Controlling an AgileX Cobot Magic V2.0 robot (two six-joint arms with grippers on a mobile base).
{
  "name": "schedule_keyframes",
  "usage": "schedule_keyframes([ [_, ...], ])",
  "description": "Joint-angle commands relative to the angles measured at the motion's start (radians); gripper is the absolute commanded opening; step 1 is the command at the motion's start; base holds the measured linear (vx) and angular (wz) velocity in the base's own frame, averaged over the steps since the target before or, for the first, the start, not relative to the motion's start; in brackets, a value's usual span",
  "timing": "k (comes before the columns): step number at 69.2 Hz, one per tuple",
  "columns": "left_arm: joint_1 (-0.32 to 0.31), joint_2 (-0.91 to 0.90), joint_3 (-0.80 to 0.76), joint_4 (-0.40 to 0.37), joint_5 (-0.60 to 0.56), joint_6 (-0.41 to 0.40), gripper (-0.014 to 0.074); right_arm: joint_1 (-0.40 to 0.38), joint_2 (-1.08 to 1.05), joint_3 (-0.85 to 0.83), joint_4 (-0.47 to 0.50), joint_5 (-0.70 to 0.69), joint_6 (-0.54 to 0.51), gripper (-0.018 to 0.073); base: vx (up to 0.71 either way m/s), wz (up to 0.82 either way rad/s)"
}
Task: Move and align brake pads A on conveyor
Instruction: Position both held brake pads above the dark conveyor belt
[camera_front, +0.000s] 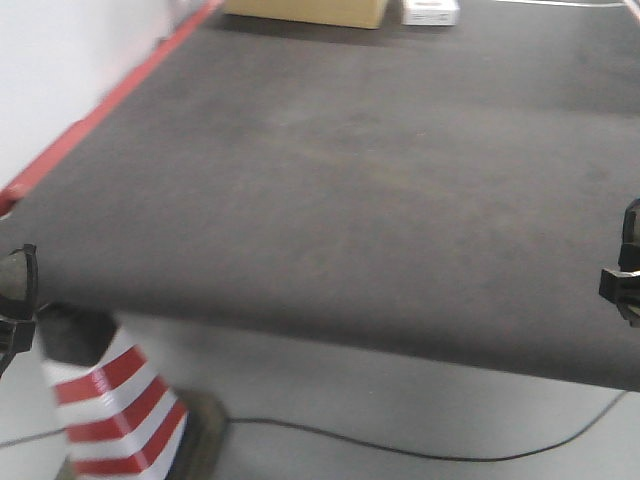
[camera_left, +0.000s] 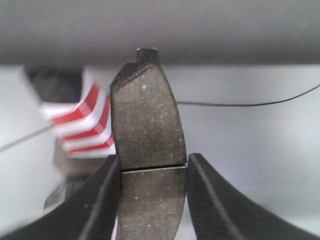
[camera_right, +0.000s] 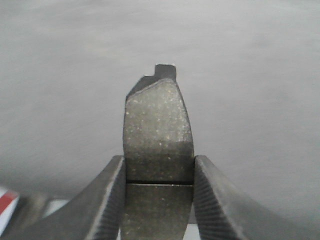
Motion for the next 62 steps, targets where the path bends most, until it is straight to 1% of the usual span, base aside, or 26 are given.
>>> schedule_keyframes([
  [1, -0.004, -0.013, -0.027, -0.015, -0.067, -0.001, 0.0163, -0.002, -0.013, -0.03, -0.007, -0.09, -0.007, 0.0112, 0.26, -0.51],
  [26, -0.004, -0.013, -0.027, -0.015, -0.067, -0.001, 0.0163, -0.002, -0.013, -0.03, -0.007, -0.089, -0.007, 0.0112, 0.29, -0.36],
  [62, -0.004, -0.013, -0.027, -0.015, -0.067, -0.001, 0.0163, -0.002, -0.013, -0.03, -0.007, -0.089, -0.007, 0.0112, 0.28, -0.19],
])
